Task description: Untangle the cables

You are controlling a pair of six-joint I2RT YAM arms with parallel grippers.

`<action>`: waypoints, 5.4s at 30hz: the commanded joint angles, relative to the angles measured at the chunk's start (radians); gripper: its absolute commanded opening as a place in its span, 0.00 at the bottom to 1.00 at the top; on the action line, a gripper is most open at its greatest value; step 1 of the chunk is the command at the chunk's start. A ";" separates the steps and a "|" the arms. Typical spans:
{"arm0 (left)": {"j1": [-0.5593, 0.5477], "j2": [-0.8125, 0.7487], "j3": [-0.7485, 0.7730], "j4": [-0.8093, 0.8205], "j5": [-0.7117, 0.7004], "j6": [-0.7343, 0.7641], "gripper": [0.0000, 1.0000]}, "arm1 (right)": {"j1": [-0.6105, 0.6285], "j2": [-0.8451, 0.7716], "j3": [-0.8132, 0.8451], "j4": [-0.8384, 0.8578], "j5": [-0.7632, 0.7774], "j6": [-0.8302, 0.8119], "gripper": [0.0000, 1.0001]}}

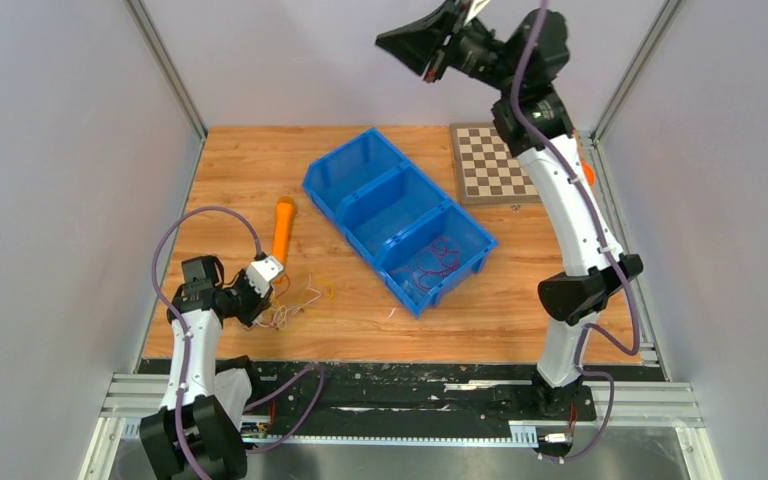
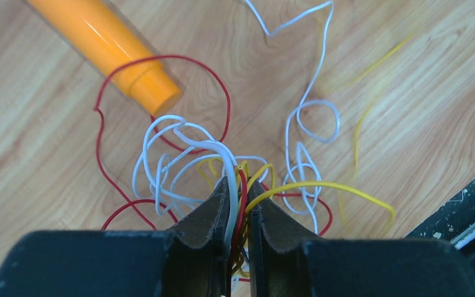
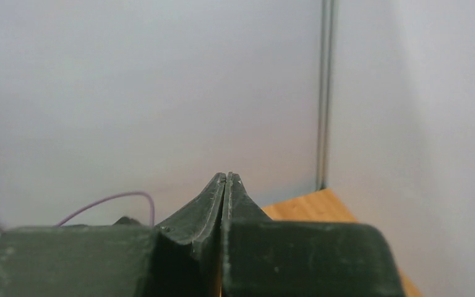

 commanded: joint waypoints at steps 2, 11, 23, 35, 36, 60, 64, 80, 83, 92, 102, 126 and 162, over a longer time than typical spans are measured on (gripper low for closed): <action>0.031 0.011 -0.004 -0.015 -0.032 0.083 0.22 | -0.051 -0.076 0.070 0.123 0.053 0.055 0.00; 0.035 -0.084 0.151 -0.185 0.242 0.044 0.09 | 0.023 -0.224 -0.505 -0.044 -0.195 -0.152 0.51; -0.012 -0.152 0.331 -0.197 0.360 -0.215 0.00 | 0.318 -0.112 -0.623 -0.234 -0.229 -0.322 0.83; -0.023 -0.159 0.342 -0.136 0.365 -0.325 0.00 | 0.459 0.099 -0.535 -0.179 -0.178 -0.228 0.79; -0.023 -0.156 0.341 -0.129 0.361 -0.336 0.00 | 0.461 0.112 -0.533 -0.172 -0.174 -0.219 0.76; -0.022 -0.058 0.198 -0.048 0.121 -0.254 0.15 | 0.431 0.006 -0.422 0.062 -0.321 0.010 0.00; -0.012 -0.016 0.181 -0.048 0.102 -0.231 0.22 | 0.390 -0.030 -0.388 0.126 -0.310 0.084 0.00; 0.035 0.057 0.115 -0.029 -0.014 -0.152 0.29 | 0.189 -0.097 -0.276 0.383 -0.257 0.386 0.00; 0.053 0.070 0.108 -0.036 -0.030 -0.124 0.29 | 0.155 -0.107 -0.240 0.395 -0.239 0.407 0.00; 0.108 0.073 0.132 -0.108 0.003 -0.045 0.15 | 0.087 -0.156 -0.283 0.334 -0.230 0.359 0.00; 0.066 -0.032 0.363 -0.306 0.289 -0.210 0.30 | 0.178 -0.230 -0.668 -0.177 -0.220 -0.245 0.81; -0.074 0.317 0.364 -0.240 -0.161 -0.305 0.65 | 0.318 0.027 -0.771 -0.291 0.009 -0.385 0.98; -0.068 0.213 0.373 -0.276 -0.087 -0.371 0.00 | 0.474 0.530 -0.536 -0.044 0.133 -0.163 0.57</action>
